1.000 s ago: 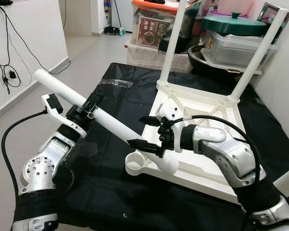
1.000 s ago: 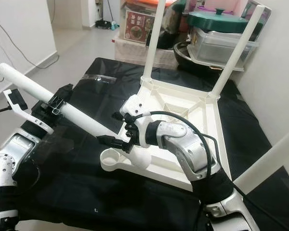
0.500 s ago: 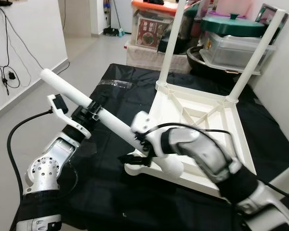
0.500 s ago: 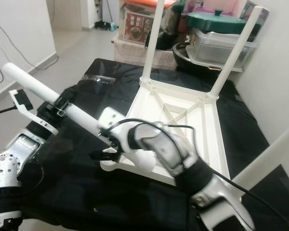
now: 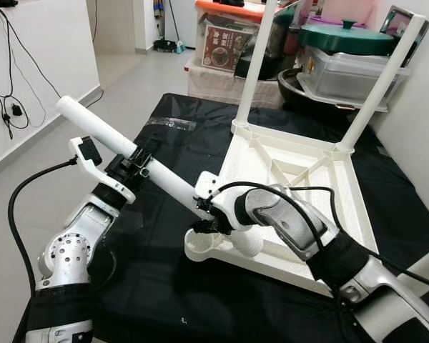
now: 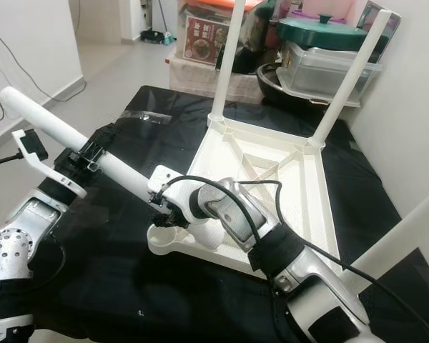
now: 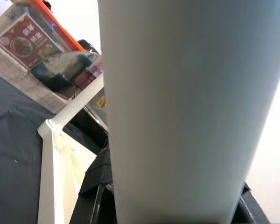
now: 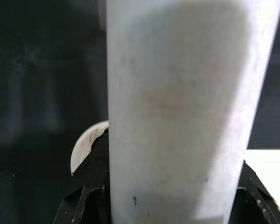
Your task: Building children table
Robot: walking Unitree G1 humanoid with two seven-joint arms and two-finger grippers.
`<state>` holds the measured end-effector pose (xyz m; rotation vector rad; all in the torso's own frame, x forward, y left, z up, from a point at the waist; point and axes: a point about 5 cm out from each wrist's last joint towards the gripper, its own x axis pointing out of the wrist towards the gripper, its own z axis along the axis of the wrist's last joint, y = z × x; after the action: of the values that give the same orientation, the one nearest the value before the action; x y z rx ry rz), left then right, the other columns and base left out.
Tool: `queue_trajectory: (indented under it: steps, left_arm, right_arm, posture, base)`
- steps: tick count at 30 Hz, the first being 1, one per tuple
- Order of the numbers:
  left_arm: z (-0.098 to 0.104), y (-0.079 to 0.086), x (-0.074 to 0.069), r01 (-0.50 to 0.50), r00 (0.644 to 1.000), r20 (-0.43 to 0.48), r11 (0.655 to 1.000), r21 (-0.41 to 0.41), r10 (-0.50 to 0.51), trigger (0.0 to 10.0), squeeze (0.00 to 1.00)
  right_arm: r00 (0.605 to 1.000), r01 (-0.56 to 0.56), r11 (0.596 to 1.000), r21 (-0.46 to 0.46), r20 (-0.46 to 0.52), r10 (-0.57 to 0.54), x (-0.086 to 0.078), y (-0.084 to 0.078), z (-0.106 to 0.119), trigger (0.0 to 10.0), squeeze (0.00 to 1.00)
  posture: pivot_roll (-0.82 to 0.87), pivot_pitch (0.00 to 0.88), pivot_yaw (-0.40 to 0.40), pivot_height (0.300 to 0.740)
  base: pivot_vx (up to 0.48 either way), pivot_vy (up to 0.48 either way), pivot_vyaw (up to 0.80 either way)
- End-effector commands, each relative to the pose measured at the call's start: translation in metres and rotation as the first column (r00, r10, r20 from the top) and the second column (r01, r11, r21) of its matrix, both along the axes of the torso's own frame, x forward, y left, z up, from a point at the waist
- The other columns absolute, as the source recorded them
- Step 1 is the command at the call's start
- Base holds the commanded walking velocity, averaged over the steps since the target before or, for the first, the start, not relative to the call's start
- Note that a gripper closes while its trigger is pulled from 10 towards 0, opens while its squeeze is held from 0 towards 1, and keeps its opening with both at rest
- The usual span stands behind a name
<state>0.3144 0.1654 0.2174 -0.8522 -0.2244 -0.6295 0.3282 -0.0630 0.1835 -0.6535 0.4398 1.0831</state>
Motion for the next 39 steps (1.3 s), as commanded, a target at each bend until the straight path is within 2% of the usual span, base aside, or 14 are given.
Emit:
queue_trajectory:
  steps: [1,4,8,12,13,16,19,20,21,23,33,34,38,39]
  left_arm:
    - [-0.003,-0.014,-0.002,0.07,0.997,-0.016,0.997,0.026,-0.07,10.0,0.0]
    - [-0.004,-0.015,-0.002,0.071,0.997,-0.019,0.997,0.028,-0.071,10.0,0.0]
    - [-0.007,-0.016,0.0,0.038,0.999,-0.011,0.995,0.096,-0.038,10.0,0.0]
    - [-0.007,-0.016,0.0,0.036,0.999,-0.007,0.994,0.099,-0.035,10.0,0.0]
    - [-0.006,-0.017,-0.001,0.044,0.999,0.009,0.994,0.102,-0.045,10.0,1.0]
    - [-0.005,-0.017,-0.002,0.049,0.998,0.022,0.993,0.108,-0.051,10.0,1.0]
    - [-0.004,-0.01,-0.002,0.024,1.0,0.018,0.996,0.089,-0.025,10.0,1.0]
    - [-0.001,-0.006,-0.006,0.056,0.998,0.035,0.998,0.038,-0.057,10.0,1.0]
    - [-0.001,-0.006,-0.006,0.056,0.998,0.035,0.998,0.038,-0.057,10.0,1.0]
    - [0.004,0.0,-0.011,0.085,0.995,0.063,0.996,-0.013,-0.084,10.0,1.0]
    - [0.003,-0.002,-0.013,0.093,0.993,0.071,0.995,0.019,-0.094,10.0,1.0]
    - [0.006,-0.006,-0.016,0.133,0.987,0.091,0.991,0.018,-0.134,10.0,0.0]
    - [0.006,-0.006,-0.016,0.133,0.987,0.091,0.991,0.018,-0.134,10.0,0.0]
    - [0.009,-0.009,-0.021,0.19,0.975,0.116,0.982,0.011,-0.19,10.0,0.0]
  right_arm:
    - [0.998,-0.046,0.998,-0.041,-0.034,0.045,-0.006,0.0,-0.009,0.0,0.0]
    - [0.999,-0.046,0.998,-0.049,-0.031,0.044,-0.007,-0.005,-0.006,0.0,0.0]
    - [0.999,-0.046,0.998,-0.036,-0.027,0.045,-0.008,-0.008,-0.002,0.0,0.0]
    - [0.999,-0.048,0.998,-0.032,-0.026,0.047,-0.008,-0.008,-0.001,0.0,0.0]
    - [0.999,-0.048,0.999,-0.02,-0.022,0.048,-0.008,-0.009,0.002,0.0,0.0]
    - [0.999,-0.046,0.999,-0.001,-0.021,0.046,-0.009,-0.011,0.007,0.0,0.0]
    - [0.999,-0.029,0.999,0.043,-0.026,0.031,-0.009,-0.023,0.017,0.0,0.0]
    - [0.999,-0.006,0.998,0.063,-0.037,0.008,-0.008,-0.034,0.02,0.0,0.0]
    - [0.999,-0.006,0.998,0.063,-0.037,0.008,-0.008,-0.034,0.02,0.0,0.0]
    - [0.998,0.04,0.995,0.09,-0.054,-0.035,-0.008,-0.05,0.024,0.0,0.0]
    - [0.993,0.113,0.982,0.154,-0.04,-0.108,-0.007,-0.065,0.04,0.0,0.0]
    - [0.989,0.145,0.974,0.173,-0.013,-0.145,-0.002,-0.07,0.048,0.0,0.0]
    - [0.989,0.145,0.974,0.173,-0.013,-0.145,-0.002,-0.07,0.048,0.0,0.0]
    - [0.98,0.191,0.962,0.194,0.015,-0.198,0.004,-0.076,0.056,0.0,0.0]
  posture:
    - [0.08,0.0,-0.131,0.74]
    - [0.08,0.0,-0.131,0.74]
    - [0.07,0.0,-0.126,0.74]
    - [0.07,0.0,-0.126,0.74]
    - [0.07,0.0,-0.123,0.74]
    - [0.08,0.0,-0.123,0.74]
    - [0.09,0.0,-0.126,0.74]
    - [0.08,0.0,-0.125,0.74]
    - [0.08,0.0,-0.125,0.74]
    - [0.08,0.0,-0.118,0.74]
    - [0.07,0.0,-0.105,0.74]
    - [0.07,0.0,-0.101,0.74]
    - [0.07,0.0,-0.101,0.74]
    - [0.08,0.0,-0.102,0.74]
  base:
    - [0.0,0.0,0.0]
    - [0.0,0.0,0.0]
    - [0.0,0.0,0.0]
    - [0.0,0.0,0.0]
    - [0.0,0.0,0.0]
    - [0.0,0.0,0.0]
    - [0.0,0.0,0.0]
    - [0.0,0.0,0.0]
    - [0.0,0.0,0.0]
    - [0.0,0.0,0.0]
    - [0.0,0.0,0.0]
    - [0.0,0.0,0.0]
    - [0.0,0.0,0.0]
    - [0.0,0.0,0.0]
